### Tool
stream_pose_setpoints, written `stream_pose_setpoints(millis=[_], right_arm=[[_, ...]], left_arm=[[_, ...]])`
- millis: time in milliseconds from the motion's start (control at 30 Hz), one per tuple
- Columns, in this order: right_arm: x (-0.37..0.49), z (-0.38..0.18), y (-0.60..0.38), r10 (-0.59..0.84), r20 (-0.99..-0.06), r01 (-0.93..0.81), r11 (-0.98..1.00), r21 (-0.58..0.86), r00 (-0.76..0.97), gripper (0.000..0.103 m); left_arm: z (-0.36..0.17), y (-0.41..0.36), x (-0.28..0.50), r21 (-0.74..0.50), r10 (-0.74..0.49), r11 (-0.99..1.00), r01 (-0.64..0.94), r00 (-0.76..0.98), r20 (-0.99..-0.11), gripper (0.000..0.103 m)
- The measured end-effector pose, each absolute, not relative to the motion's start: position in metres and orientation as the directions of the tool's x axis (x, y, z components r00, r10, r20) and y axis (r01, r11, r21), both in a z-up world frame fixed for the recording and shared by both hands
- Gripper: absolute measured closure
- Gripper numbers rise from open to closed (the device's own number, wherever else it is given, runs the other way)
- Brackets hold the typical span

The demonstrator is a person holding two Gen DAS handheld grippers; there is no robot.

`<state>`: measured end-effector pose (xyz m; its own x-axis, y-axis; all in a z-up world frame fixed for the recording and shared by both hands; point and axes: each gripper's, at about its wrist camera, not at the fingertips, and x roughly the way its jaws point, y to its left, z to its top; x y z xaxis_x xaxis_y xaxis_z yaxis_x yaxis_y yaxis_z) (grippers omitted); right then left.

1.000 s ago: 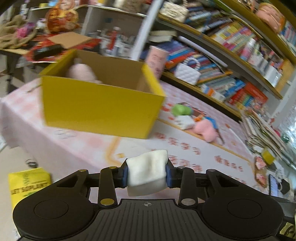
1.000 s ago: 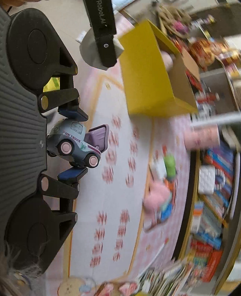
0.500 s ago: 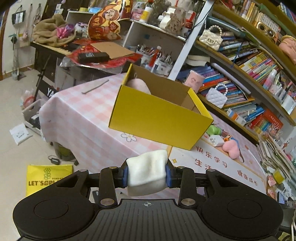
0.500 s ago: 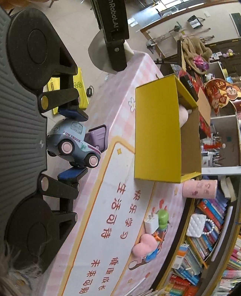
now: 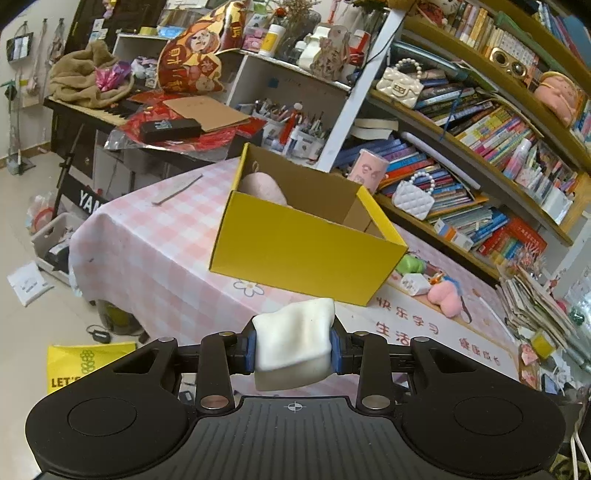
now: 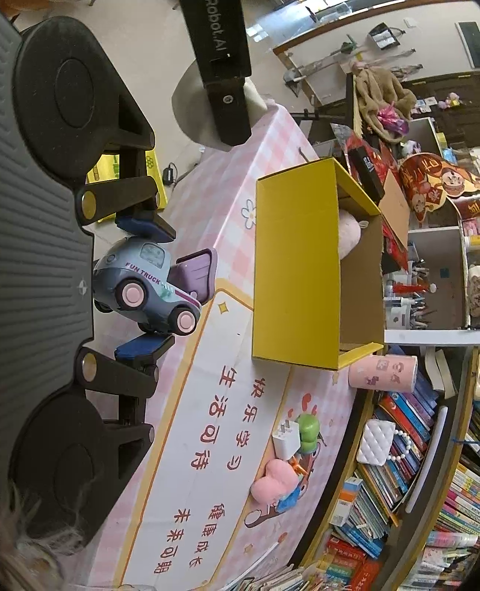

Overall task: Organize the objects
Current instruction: 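Carry the eraser block and toy car with both tools into the yellow box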

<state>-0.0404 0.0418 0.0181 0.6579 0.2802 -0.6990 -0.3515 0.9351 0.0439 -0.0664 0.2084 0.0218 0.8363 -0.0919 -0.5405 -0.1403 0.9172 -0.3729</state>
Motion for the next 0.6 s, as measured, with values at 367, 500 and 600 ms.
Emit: stream_pose_setpoints(millis=[367,500,600], right_arm=[[-0.011,0.032,0.033,0.274,-0.679,-0.303,0.95,0.08,0.681,0.052],[0.005,0.04,0.036,0.3,-0.662,-0.316,0.944,0.1,0.687,0.052],[0.018,0.047,0.039,0.326,-0.649,-0.337,0.935,0.113,0.688,0.052]], left_arm=[[0.035,0.203,-0.042,-0.363,-0.099,0.925,-0.107,0.858,-0.504,0.07],[0.043,0.2,-0.027,-0.343,-0.097,0.934,-0.096,0.859,-0.503,0.07],[0.053,0.202,-0.015,-0.346,-0.08,0.933,-0.102,0.876,-0.476,0.07]])
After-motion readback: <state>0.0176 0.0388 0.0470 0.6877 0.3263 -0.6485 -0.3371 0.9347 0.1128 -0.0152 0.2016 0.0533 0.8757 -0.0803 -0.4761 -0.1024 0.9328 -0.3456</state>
